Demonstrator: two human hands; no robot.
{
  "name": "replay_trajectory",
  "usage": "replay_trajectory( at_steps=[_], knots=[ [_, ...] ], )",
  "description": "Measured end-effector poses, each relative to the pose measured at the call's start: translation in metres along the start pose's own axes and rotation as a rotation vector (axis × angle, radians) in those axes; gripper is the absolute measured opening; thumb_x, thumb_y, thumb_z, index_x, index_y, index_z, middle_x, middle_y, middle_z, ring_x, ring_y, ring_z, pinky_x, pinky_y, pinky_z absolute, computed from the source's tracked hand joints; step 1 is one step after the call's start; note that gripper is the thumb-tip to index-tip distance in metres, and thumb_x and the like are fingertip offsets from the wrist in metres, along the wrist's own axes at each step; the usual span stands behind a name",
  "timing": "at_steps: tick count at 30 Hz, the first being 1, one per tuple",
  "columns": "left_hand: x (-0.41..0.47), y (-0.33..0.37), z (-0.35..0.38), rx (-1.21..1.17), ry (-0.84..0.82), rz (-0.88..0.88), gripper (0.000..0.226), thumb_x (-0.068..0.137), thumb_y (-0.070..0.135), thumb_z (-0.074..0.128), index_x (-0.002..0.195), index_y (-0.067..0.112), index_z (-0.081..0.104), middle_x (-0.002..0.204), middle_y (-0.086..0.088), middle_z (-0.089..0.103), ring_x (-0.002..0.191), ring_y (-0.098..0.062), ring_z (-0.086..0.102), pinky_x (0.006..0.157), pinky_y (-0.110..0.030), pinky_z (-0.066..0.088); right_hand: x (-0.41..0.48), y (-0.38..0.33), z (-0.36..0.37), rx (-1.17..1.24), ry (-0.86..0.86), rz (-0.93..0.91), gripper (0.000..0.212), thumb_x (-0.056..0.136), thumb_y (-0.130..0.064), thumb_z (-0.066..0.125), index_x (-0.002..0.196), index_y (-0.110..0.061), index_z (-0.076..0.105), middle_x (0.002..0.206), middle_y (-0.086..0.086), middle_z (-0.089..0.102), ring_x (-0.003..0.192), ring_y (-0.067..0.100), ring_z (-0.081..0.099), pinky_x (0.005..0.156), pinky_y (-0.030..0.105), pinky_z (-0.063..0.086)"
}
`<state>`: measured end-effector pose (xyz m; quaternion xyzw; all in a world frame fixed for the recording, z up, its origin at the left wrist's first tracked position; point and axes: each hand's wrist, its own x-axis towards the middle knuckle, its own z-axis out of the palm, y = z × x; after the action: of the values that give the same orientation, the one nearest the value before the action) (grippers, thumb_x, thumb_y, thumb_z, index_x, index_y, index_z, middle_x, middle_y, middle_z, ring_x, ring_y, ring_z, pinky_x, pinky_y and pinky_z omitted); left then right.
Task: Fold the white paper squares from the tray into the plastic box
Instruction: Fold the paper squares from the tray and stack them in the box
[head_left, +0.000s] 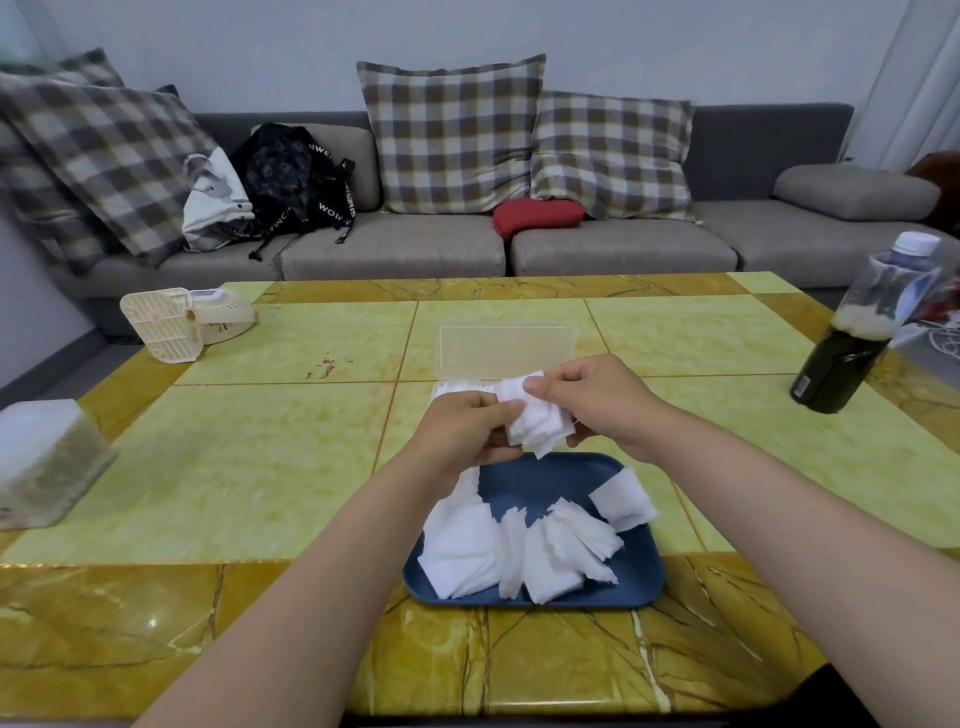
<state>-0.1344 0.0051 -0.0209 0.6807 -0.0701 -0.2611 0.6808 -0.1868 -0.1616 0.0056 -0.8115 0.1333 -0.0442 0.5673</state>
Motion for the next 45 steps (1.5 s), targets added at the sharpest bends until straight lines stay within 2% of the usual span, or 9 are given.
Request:
replay_trajectory(
  at_steps=[5, 11, 14, 19, 30, 33, 35, 40, 45],
  knots=[
    [0.007, 0.001, -0.013, -0.141, 0.184, -0.054, 0.017, 0.092, 0.012, 0.066, 0.105, 0.000, 0.064, 0.099, -0.016, 0.072, 0.079, -0.027, 0.074, 0.069, -0.032, 0.063, 0.001, 0.004, -0.014, 0.022, -0.054, 0.034, 0.010, 0.095, -0.012, 0.068, 0.103, -0.007, 0.073, 0.088, 0.013, 0.071, 0.065, 0.020, 0.064, 0.055, 0.028, 0.057],
    [0.007, 0.004, -0.015, -0.156, 0.195, -0.030, 0.022, 0.094, 0.011, 0.061, 0.112, 0.000, 0.063, 0.109, -0.021, 0.069, 0.085, -0.029, 0.070, 0.069, -0.031, 0.061, -0.006, 0.019, -0.011, -0.466, -0.318, 0.143, 0.035, 0.089, -0.029, 0.075, 0.122, -0.023, 0.063, 0.090, -0.002, 0.074, 0.072, 0.013, 0.071, 0.059, 0.029, 0.053],
    [0.005, 0.003, -0.012, -0.122, 0.135, -0.023, 0.019, 0.095, 0.012, 0.062, 0.109, -0.001, 0.064, 0.111, -0.022, 0.070, 0.086, -0.029, 0.073, 0.068, -0.029, 0.061, -0.002, 0.015, -0.009, -0.721, -0.101, -0.018, 0.036, 0.089, -0.038, 0.069, 0.121, -0.022, 0.067, 0.103, -0.007, 0.070, 0.091, 0.017, 0.068, 0.082, 0.033, 0.056],
    [0.005, 0.003, -0.007, -0.073, 0.039, -0.002, 0.024, 0.098, 0.017, 0.060, 0.113, 0.000, 0.065, 0.112, -0.019, 0.072, 0.095, -0.027, 0.073, 0.077, -0.030, 0.060, -0.001, -0.007, -0.003, -0.133, -0.040, -0.010, 0.025, 0.095, -0.037, 0.061, 0.109, -0.018, 0.071, 0.099, -0.004, 0.073, 0.073, 0.017, 0.068, 0.051, 0.028, 0.047],
    [0.014, 0.013, -0.007, 0.149, 0.085, 0.173, 0.010, 0.096, 0.015, 0.063, 0.104, 0.011, 0.068, 0.097, -0.009, 0.074, 0.076, -0.016, 0.071, 0.068, -0.023, 0.060, 0.028, -0.013, -0.001, 0.080, -0.046, 0.159, 0.019, 0.090, -0.012, 0.074, 0.107, -0.004, 0.072, 0.091, 0.012, 0.074, 0.070, 0.023, 0.067, 0.064, 0.033, 0.058],
    [0.031, 0.011, -0.017, 0.745, 0.293, 0.452, 0.017, 0.097, 0.017, 0.058, 0.108, 0.019, 0.070, 0.103, 0.005, 0.070, 0.086, -0.008, 0.061, 0.071, -0.014, 0.045, 0.041, -0.012, -0.004, -0.197, 0.219, 0.062, 0.006, 0.088, -0.010, 0.071, 0.094, -0.007, 0.072, 0.086, 0.010, 0.073, 0.063, 0.022, 0.072, 0.057, 0.031, 0.056],
    [0.040, 0.007, -0.022, 0.930, 0.260, 0.470, 0.022, 0.098, 0.018, 0.055, 0.113, 0.023, 0.071, 0.113, 0.007, 0.068, 0.094, -0.008, 0.058, 0.078, -0.018, 0.043, 0.048, -0.006, -0.002, -0.482, 0.237, 0.014, 0.010, 0.084, -0.010, 0.070, 0.076, -0.006, 0.067, 0.074, 0.008, 0.069, 0.060, 0.022, 0.074, 0.056, 0.030, 0.052],
    [0.055, -0.005, -0.022, 1.175, 0.151, 0.461, 0.027, 0.100, 0.026, 0.051, 0.120, 0.027, 0.069, 0.123, 0.000, 0.060, 0.123, -0.019, 0.044, 0.098, -0.031, 0.042, 0.060, 0.002, 0.014, -0.904, 0.232, 0.030, 0.032, 0.076, -0.017, 0.068, 0.055, -0.012, 0.044, 0.052, 0.003, 0.043, 0.048, 0.023, 0.040, 0.045, 0.023, 0.030],
    [0.058, -0.012, -0.024, 1.164, 0.163, 0.491, 0.030, 0.099, 0.025, 0.049, 0.122, 0.024, 0.068, 0.123, -0.002, 0.058, 0.120, -0.020, 0.043, 0.099, -0.031, 0.041, 0.065, -0.003, 0.030, -1.073, 0.202, 0.144, 0.019, 0.078, -0.019, 0.069, 0.069, -0.015, 0.053, 0.068, -0.001, 0.056, 0.054, 0.017, 0.051, 0.047, 0.020, 0.034]
  ],
)
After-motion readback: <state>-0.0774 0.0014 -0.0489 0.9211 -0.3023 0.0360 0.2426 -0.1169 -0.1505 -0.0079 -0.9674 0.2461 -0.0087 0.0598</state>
